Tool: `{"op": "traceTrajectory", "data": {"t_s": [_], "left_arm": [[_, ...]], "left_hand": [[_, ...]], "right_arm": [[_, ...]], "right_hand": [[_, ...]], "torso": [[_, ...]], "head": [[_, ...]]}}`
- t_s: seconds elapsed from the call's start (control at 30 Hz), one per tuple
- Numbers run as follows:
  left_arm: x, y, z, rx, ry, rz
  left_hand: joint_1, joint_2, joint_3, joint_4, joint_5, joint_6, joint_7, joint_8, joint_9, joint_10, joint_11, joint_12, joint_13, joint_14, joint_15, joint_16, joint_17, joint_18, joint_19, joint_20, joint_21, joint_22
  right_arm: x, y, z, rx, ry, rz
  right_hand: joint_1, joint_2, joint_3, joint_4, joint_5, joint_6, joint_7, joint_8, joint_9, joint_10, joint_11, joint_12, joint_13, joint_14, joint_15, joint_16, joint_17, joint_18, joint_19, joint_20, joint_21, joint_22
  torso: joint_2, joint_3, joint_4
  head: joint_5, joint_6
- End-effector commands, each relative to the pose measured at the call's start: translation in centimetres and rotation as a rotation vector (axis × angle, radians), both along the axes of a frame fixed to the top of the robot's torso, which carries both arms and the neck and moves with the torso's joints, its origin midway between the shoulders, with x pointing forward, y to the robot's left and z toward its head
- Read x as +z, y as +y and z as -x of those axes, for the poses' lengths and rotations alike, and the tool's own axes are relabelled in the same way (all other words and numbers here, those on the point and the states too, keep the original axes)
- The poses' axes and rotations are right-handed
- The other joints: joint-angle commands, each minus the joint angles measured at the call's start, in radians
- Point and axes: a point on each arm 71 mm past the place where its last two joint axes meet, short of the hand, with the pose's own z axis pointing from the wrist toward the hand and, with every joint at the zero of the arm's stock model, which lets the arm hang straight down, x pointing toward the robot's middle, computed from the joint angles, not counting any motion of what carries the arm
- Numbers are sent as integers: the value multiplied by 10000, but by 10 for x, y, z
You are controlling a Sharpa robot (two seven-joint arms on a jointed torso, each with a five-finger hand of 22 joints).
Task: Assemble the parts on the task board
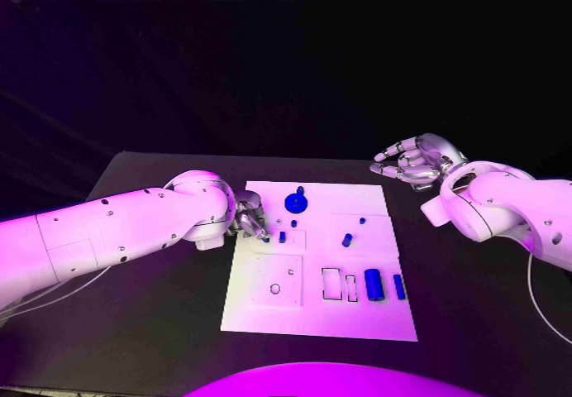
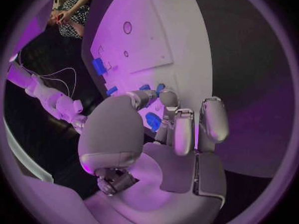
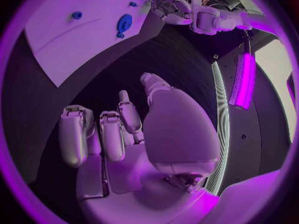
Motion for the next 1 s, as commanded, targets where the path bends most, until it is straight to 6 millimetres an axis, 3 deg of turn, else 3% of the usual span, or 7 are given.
{"op": "traceTrajectory", "data": {"t_s": [0.03,0.67,1.0], "left_arm": [[-2,-3,1,-161,173,-46],[-4,-7,-1,-153,252,-11],[-5,-4,-2,-62,225,-25]], "left_hand": [[-221,-4,1680,-1610,2,125,-67,73,8,125,-11,86,65,814,-70,72,1764,-47,91,-15,65,12],[-1069,-217,1488,-1447,-29,315,-227,221,4,305,-130,150,137,850,-162,136,1900,-47,94,-94,48,12],[-1991,-345,399,-748,-115,493,-281,214,-116,310,-157,172,143,846,-197,134,1892,-53,106,-133,16,8]], "right_arm": [[0,2,1,216,-36,52],[0,1,1,199,-50,55],[0,1,1,181,-68,54]], "right_hand": [[-55,7,-40,-9,59,-51,-15,32,-14,-49,-20,-26,-11,719,-29,-47,1173,168,248,-44,-13,1815],[-55,7,-40,-9,59,-51,-15,32,-14,-49,-20,-26,-11,719,-29,-47,1173,168,248,-44,-13,1815],[-63,12,-54,-11,72,-55,-16,46,-14,-59,-20,-32,-25,719,-30,-50,1170,171,242,-45,-31,1809]], "torso": [[7,3,1],[-4,8,-1],[-6,7,-2]], "head": [[-12,-20],[-52,-69],[-60,-47]]}}
